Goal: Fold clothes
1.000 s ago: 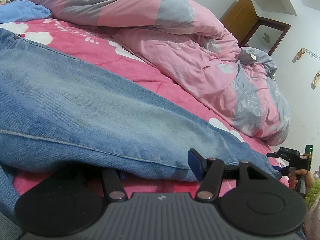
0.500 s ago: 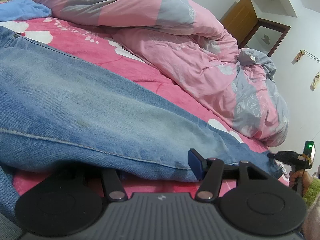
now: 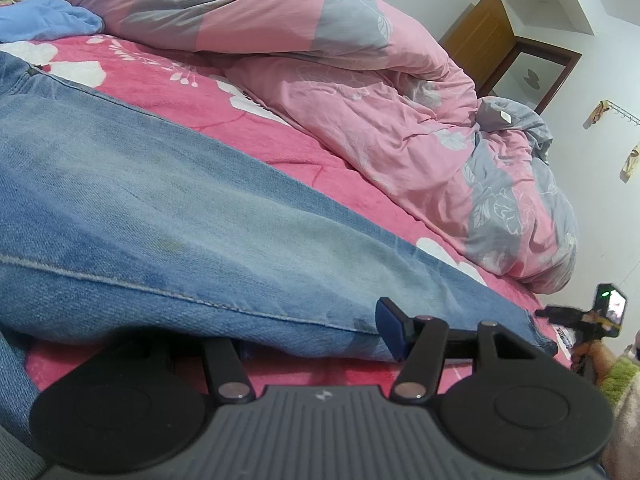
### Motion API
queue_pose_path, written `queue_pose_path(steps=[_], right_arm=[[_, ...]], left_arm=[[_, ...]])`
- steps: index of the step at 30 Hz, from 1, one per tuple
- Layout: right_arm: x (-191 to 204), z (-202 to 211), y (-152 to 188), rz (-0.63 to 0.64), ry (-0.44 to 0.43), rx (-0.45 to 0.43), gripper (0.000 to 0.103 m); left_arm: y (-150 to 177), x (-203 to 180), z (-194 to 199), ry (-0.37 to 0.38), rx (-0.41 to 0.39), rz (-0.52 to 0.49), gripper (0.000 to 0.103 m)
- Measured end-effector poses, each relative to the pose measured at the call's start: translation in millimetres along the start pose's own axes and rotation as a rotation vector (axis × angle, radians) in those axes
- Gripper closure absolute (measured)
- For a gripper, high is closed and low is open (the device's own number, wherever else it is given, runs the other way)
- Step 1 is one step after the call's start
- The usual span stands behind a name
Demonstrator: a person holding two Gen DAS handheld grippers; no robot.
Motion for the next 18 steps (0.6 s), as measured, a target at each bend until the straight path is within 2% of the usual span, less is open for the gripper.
queue_pose_path(steps=[5, 8, 10, 13, 15, 17, 18], right_arm=[[51.7, 36.0, -0.8, 0.033, -0.17, 0.006, 0.065], [115.4, 45.3, 37.7, 0.122, -0.38, 0.197, 0.067], [130.5, 44.3, 64.0, 0.177, -0.403, 0.288, 0.067], [86.1, 40.9, 67.0, 0.225, -0.252, 0.271, 0.068], [19.8, 46.0, 44.1, 0.151, -0.039, 0.224, 0.067], [-42.4, 53.2, 25.1, 0.054, 0.17, 0.218, 0.066], [-57.6, 59.9, 22.0, 0.073, 0.265, 0.215, 0.067]], left_arm=[[-0.2, 0.3, 0.3, 0.001, 0.0, 0.001, 0.043], [-0.5, 0.8, 0.9, 0.008, -0.005, 0.006, 0.043], [-0.6, 1.4, 1.7, 0.017, -0.008, 0.012, 0.042], [-1.3, 0.5, 3.6, 0.029, -0.012, 0.01, 0.04], [-2.0, -1.7, 4.8, 0.021, -0.008, -0.001, 0.04], [-3.3, -5.7, 11.4, -0.032, -0.007, -0.039, 0.04], [-5.5, -8.2, 18.3, -0.039, -0.009, -0.04, 0.04]])
Point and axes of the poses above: each gripper's, at about its wrist camera, not at the fingertips, and z roughly against the way its jaws point, x to its left, y to its underside, the point moved 7 cm from there along -z, roughly the way its jaws point, and after that the axes turned 13 degrees about -z, right-handed, at the moved point
